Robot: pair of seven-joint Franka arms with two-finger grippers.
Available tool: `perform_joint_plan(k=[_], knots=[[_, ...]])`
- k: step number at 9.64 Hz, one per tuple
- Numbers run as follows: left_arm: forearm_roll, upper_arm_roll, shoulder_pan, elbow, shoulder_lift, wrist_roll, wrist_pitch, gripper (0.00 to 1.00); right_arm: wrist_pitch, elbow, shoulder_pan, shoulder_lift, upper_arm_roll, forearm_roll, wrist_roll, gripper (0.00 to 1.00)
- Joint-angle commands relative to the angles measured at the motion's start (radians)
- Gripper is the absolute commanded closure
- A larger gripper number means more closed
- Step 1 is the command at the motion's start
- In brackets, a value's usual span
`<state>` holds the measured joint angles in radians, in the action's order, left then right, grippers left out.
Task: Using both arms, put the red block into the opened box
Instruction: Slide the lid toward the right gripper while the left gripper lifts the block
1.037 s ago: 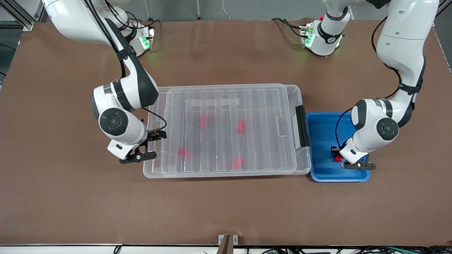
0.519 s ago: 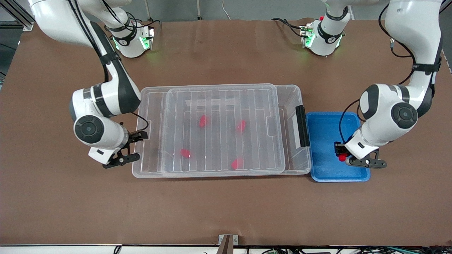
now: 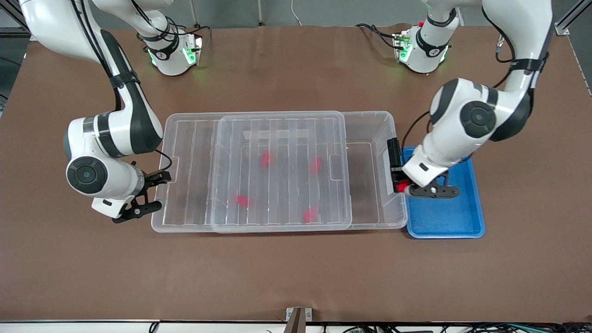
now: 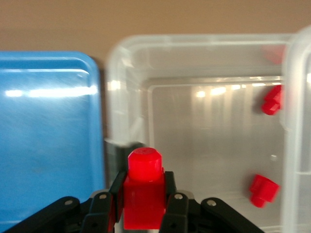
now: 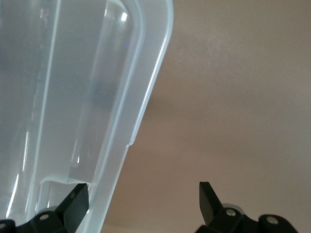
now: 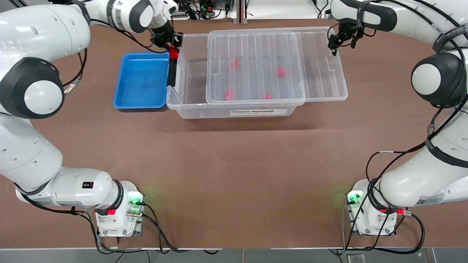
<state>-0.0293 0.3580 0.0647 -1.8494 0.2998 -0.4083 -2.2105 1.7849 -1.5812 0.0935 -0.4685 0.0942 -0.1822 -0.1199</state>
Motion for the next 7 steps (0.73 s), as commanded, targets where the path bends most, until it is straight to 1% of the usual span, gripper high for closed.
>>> perform_joint_plan(k=[1, 3, 5, 7], knots=[[-0.023, -0.001, 0.071, 0.012, 0.061, -0.129, 0.002, 1.00, -0.013, -0.034, -0.064, 0.045, 0.010, -0.028, -0.099, 0.00], [-0.023, 0.002, 0.086, 0.007, 0.116, -0.152, -0.023, 1.00, -0.016, -0.034, -0.095, 0.050, 0.010, -0.043, -0.157, 0.00], [-0.023, -0.001, 0.124, 0.009, 0.174, -0.187, -0.047, 1.00, -0.024, -0.031, -0.126, 0.053, 0.010, -0.065, -0.213, 0.00], [-0.024, -0.001, 0.130, 0.007, 0.229, -0.204, -0.078, 1.00, -0.024, -0.029, -0.132, 0.051, 0.012, -0.065, -0.224, 0.00]])
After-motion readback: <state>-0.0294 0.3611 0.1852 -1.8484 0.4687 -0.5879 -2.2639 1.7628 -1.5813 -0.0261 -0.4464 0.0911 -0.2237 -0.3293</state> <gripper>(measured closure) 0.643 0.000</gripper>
